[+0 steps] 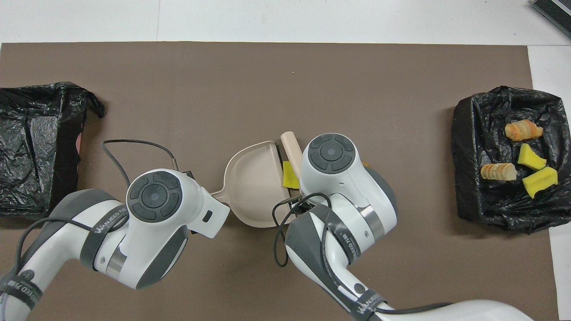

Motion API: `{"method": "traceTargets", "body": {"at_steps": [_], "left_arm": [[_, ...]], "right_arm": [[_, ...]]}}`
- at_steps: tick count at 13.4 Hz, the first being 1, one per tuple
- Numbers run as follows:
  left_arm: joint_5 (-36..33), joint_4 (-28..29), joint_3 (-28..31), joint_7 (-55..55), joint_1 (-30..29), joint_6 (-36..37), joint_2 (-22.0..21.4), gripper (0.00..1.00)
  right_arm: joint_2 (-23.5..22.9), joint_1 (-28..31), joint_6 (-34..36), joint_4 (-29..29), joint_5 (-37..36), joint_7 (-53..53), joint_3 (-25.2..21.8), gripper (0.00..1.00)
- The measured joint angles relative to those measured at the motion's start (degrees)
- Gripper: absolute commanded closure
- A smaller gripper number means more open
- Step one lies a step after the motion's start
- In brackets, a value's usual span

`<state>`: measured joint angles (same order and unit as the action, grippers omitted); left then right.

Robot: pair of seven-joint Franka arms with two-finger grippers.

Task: Sweep and dump trash in bin
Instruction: 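Brush the pieces into the dustpan held by the left gripper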

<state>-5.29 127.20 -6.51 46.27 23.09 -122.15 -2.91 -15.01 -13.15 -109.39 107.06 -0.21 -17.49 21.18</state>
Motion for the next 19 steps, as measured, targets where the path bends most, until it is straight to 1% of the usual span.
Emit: {"method": "traceTargets", "body": {"at_steps": [4, 6, 8, 11, 14, 16, 17, 19], "left_arm": [[0.0, 0.01, 0.01, 0.06, 0.01, 0.02, 0.0, 1.0], [0.0, 0.02, 0.03, 0.06, 0.01, 0.01, 0.0, 1.0], [0.0, 0.02, 0.08, 0.06, 0.01, 0.01, 0.0, 1.0], [0.0, 0.02, 0.08, 0.05, 0.01, 0.01, 0.0, 1.0], [0.07, 0.02, 0.03, 0.03, 0.05, 0.01, 0.0, 1.0], [0.73, 0.02, -0.05, 0.03, 0.78, 0.0, 0.0, 1.0], [1.44, 0.02, -0.12, 0.03, 1.33, 0.0, 0.0, 1.0], [2.92, 0.03, -0.2, -0.06, 3.18, -0.01, 0.01, 1.0]], "right_arm": [[1.38, -3.88, 0.0, 0.25, 2.62, -3.03, 0.02, 1.0], [2.97, -5.91, 0.0, 0.25, 6.11, -4.49, 0.06, 1.0], [5.62, -6.09, 0.76, 0.24, 10.14, -4.49, 0.03, 1.0], [9.19, -5.34, 3.11, 0.27, 12.81, -4.49, -0.24, 1.0], [10.24, -2.95, 8.3, 0.65, 12.93, -4.49, -0.38, 1.0], [11.58, -0.2, 9.25, 2.33, 12.91, -4.4, -0.65, 1.0], [13.02, 1.91, 9.27, 3.7, 12.9, -3.8, -0.7, 1.0], [17.41, 7.24, 9.36, 7.24, 12.88, -1.55, -0.88, 1.0]]}}
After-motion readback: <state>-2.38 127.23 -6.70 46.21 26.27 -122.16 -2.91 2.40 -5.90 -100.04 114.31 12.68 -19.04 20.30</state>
